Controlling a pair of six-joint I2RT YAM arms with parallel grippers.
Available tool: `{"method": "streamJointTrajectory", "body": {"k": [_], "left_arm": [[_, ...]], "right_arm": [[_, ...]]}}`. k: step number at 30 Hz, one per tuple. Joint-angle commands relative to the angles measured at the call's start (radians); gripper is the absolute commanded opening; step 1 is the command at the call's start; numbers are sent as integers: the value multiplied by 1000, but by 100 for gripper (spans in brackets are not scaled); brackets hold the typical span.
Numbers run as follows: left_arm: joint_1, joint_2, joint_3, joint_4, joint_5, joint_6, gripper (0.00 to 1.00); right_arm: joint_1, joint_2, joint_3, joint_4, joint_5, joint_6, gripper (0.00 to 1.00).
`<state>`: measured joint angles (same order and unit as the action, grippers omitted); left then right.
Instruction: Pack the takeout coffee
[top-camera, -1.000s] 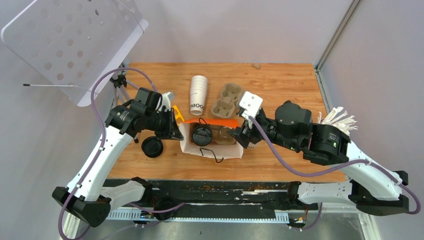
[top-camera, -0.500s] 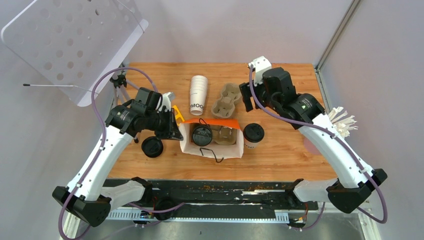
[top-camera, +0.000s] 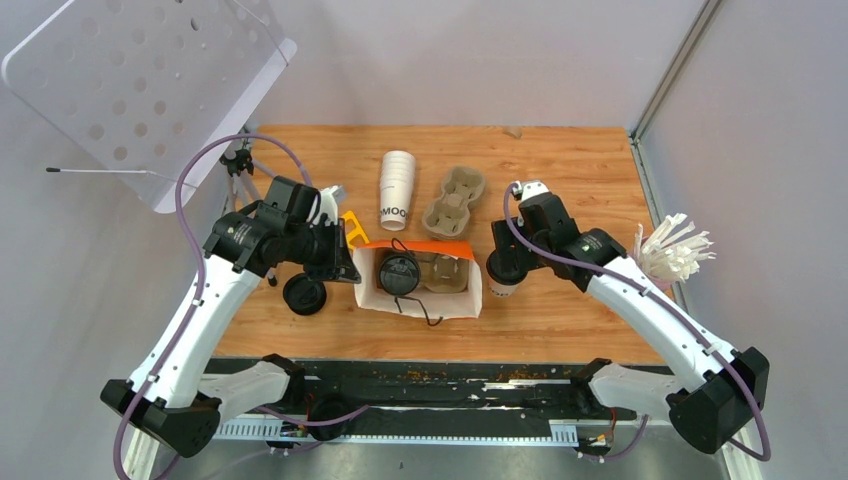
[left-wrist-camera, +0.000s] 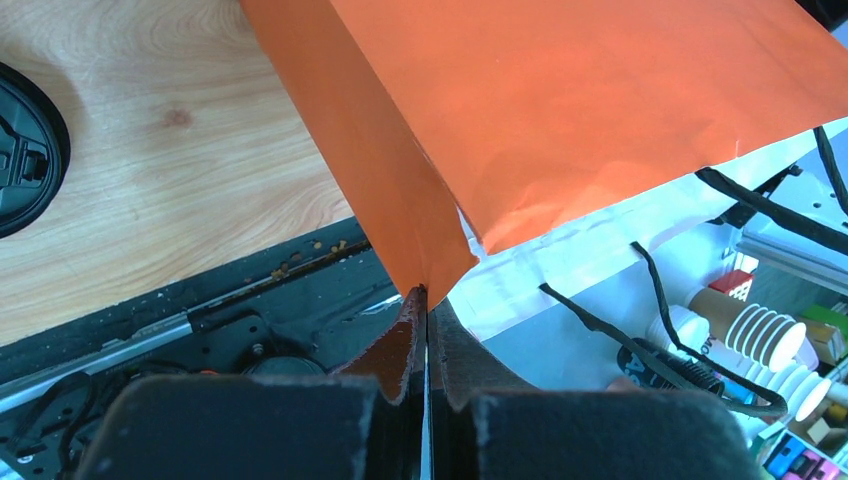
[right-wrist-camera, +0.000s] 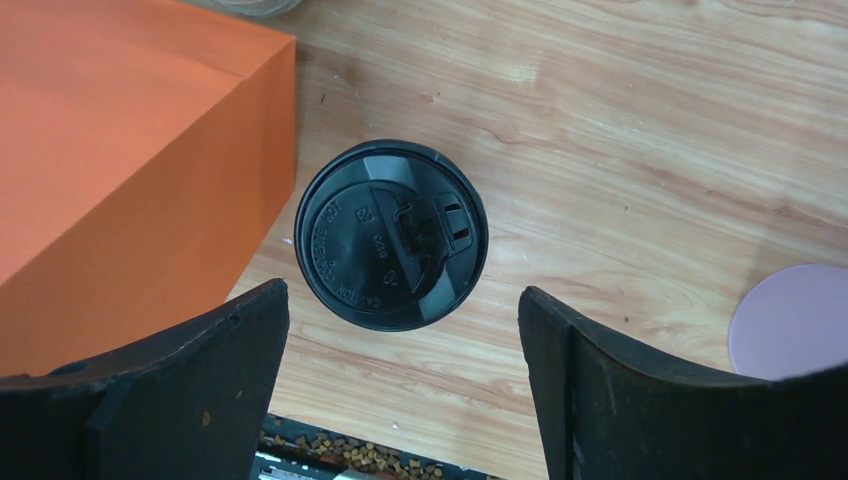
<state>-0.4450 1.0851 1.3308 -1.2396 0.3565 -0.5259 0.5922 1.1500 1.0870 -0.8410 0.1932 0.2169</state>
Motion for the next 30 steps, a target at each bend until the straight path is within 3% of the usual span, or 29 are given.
{"method": "streamJointTrajectory", "body": {"k": [1, 17, 30], "left_arm": [[-3, -23, 33, -5, 8, 21, 0], [-3, -22, 37, -12, 50, 29, 0], [-3, -17, 72, -46, 51, 56, 0]], "right_arm": [[-2, -49, -76, 173, -15, 26, 85], [40, -43, -165, 318, 55, 15, 81], [81, -10, -208, 316, 121, 42, 82]]}}
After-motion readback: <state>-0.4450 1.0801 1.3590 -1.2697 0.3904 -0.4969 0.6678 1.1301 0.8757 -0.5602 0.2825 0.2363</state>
